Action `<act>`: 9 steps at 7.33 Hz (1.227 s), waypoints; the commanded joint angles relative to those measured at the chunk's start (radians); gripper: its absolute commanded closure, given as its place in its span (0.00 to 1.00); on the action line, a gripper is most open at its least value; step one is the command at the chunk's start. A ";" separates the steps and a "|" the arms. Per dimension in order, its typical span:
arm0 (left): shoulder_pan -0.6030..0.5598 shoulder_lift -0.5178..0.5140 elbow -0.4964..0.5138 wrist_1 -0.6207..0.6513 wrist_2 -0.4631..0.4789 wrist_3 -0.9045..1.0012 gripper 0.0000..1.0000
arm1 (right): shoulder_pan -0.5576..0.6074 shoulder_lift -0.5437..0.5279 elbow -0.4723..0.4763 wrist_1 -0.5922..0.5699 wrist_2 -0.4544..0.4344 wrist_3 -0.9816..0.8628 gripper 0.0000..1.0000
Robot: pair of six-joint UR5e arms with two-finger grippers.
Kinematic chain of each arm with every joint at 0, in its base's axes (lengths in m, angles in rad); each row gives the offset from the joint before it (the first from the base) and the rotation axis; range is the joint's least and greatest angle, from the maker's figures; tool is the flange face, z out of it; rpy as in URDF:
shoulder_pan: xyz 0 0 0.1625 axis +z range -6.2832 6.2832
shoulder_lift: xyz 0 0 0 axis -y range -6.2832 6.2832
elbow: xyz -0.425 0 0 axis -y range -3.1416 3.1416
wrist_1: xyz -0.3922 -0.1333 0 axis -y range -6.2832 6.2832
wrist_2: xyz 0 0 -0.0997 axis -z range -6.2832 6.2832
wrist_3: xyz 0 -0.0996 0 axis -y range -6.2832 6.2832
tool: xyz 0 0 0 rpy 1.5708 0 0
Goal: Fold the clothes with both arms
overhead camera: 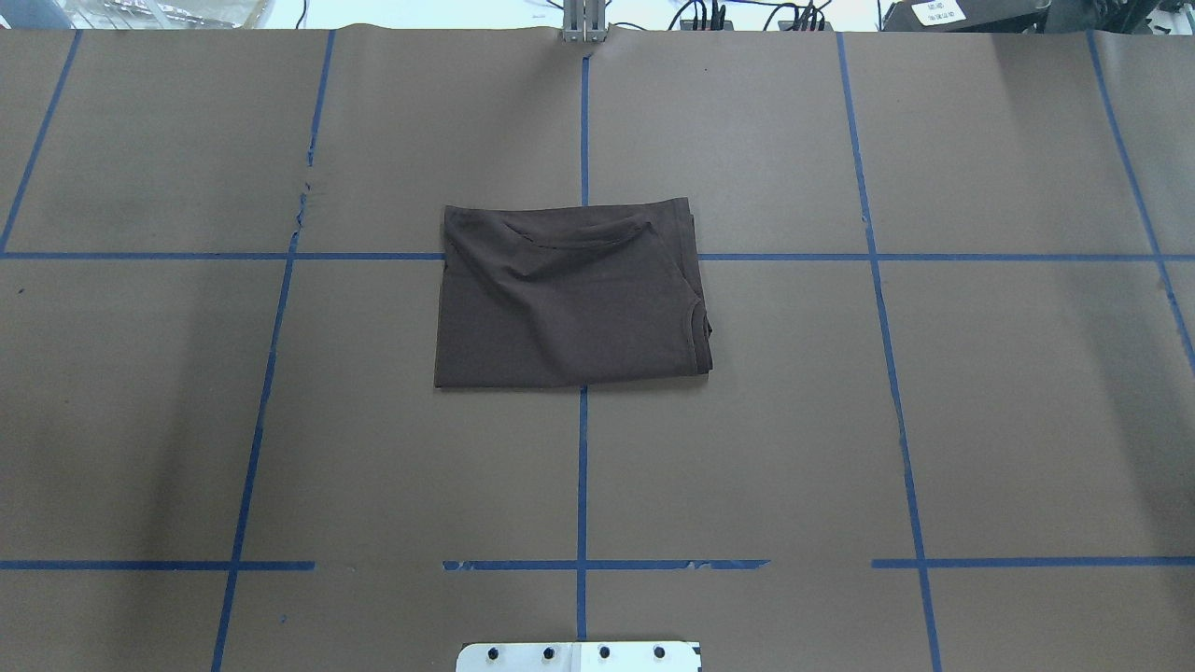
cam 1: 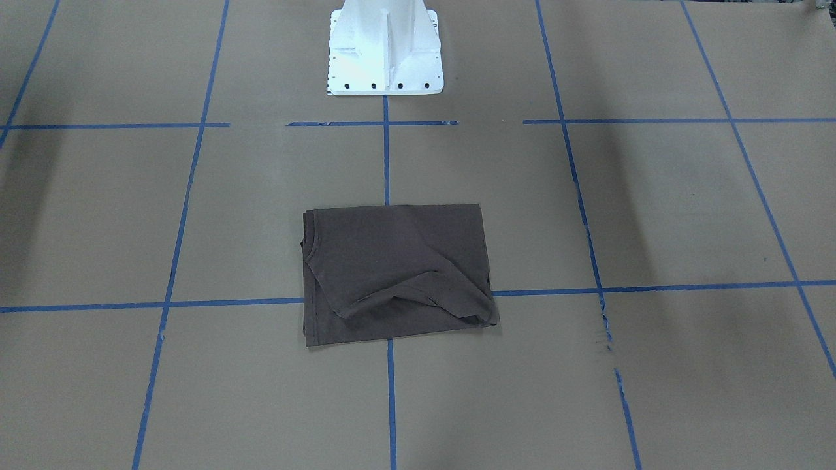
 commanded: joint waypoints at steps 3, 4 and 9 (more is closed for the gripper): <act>-0.001 0.001 0.003 -0.003 0.000 -0.002 0.00 | 0.004 -0.033 -0.042 0.009 -0.036 0.016 0.00; -0.002 0.002 0.002 -0.001 -0.001 -0.002 0.00 | 0.001 -0.027 -0.042 0.009 -0.045 0.018 0.00; -0.003 0.022 0.017 -0.004 -0.001 -0.171 0.00 | 0.002 -0.022 -0.039 0.009 -0.038 0.030 0.00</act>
